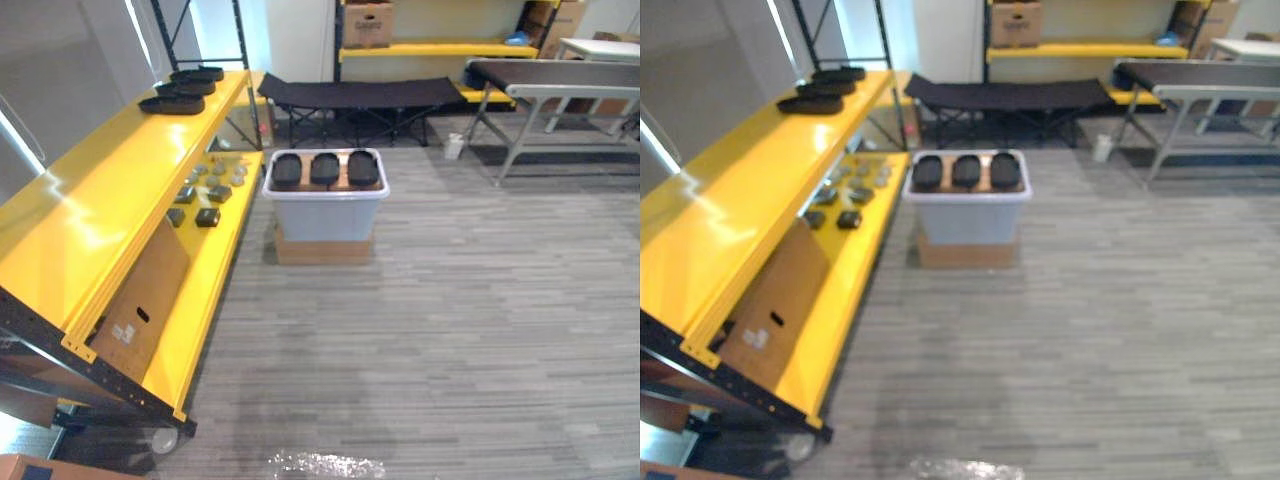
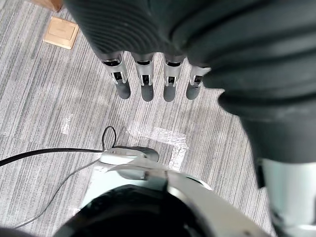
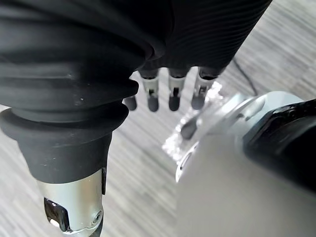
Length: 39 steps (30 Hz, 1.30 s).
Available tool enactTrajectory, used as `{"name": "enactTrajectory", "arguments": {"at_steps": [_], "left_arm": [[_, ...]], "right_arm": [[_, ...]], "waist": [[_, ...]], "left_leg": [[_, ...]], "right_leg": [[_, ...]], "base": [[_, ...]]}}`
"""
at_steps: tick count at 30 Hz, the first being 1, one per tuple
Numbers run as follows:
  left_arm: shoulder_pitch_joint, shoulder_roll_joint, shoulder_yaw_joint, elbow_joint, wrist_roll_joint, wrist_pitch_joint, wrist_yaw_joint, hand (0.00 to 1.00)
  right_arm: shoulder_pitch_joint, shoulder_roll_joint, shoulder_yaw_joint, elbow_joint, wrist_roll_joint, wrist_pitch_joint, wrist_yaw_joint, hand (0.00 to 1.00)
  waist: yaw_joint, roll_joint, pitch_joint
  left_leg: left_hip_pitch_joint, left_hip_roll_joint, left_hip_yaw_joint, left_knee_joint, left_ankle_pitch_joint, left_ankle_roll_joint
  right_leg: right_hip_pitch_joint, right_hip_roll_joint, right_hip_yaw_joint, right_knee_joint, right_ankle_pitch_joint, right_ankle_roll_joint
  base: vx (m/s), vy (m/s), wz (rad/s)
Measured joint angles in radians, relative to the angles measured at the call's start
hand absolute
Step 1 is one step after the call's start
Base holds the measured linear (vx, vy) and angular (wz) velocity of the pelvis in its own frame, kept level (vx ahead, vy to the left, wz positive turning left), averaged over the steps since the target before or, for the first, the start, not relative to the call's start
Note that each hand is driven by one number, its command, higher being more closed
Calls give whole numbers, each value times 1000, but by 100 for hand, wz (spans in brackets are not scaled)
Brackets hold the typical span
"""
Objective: Walk over and take plastic housings, then place them on the shelf
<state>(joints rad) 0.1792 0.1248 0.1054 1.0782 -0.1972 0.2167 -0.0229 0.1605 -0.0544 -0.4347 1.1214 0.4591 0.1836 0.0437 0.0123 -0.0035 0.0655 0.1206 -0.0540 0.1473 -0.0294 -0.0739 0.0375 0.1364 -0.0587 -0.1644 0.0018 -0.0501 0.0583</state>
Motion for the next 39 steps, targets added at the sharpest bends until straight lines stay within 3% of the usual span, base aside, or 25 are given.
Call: {"name": "enactTrajectory", "arguments": {"at_steps": [6,13,19,33,37,39], "left_arm": [[-23,4,0,2,50,-34,-9,0],[-29,5,-1,2,36,-40,-5,0],[-31,3,-2,1,37,-45,-5,0],[-34,19,-40,2,39,-65,-31,0],[-56,25,-43,1,40,-65,-30,0],[-80,30,-43,-8,40,-65,-29,0]], "right_arm": [[-58,11,-16,7,18,19,25,0],[-68,11,-16,7,18,20,31,0],[-73,-3,-14,7,-46,53,86,0],[-78,-29,44,29,-55,56,117,0],[-115,-31,55,29,-63,58,109,0],[-147,-32,55,28,-65,58,107,0]], "waist": [[-1,-6,23],[-2,-5,38],[-2,-2,48],[-3,-14,61],[-1,-21,85],[1,-31,134]], "left_leg": [[37,-3,2,-41,5,1],[52,-3,2,-48,5,0],[52,-5,2,-51,8,1],[52,-32,-8,-58,19,9],[16,-32,-8,-52,26,20],[6,-32,-8,-51,30,22]], "right_leg": [[15,2,-15,-10,5,22],[27,2,-24,-11,4,27],[31,-1,-28,-11,-2,31],[37,-25,-60,-19,-7,30],[-4,-28,-61,8,-7,30],[-23,-31,-61,29,-7,30]], "base": [[75,6,0],[-5,-11,1],[-76,-30,0],[-33,-5,4],[-18,-3,1],[-49,5,1]]}}
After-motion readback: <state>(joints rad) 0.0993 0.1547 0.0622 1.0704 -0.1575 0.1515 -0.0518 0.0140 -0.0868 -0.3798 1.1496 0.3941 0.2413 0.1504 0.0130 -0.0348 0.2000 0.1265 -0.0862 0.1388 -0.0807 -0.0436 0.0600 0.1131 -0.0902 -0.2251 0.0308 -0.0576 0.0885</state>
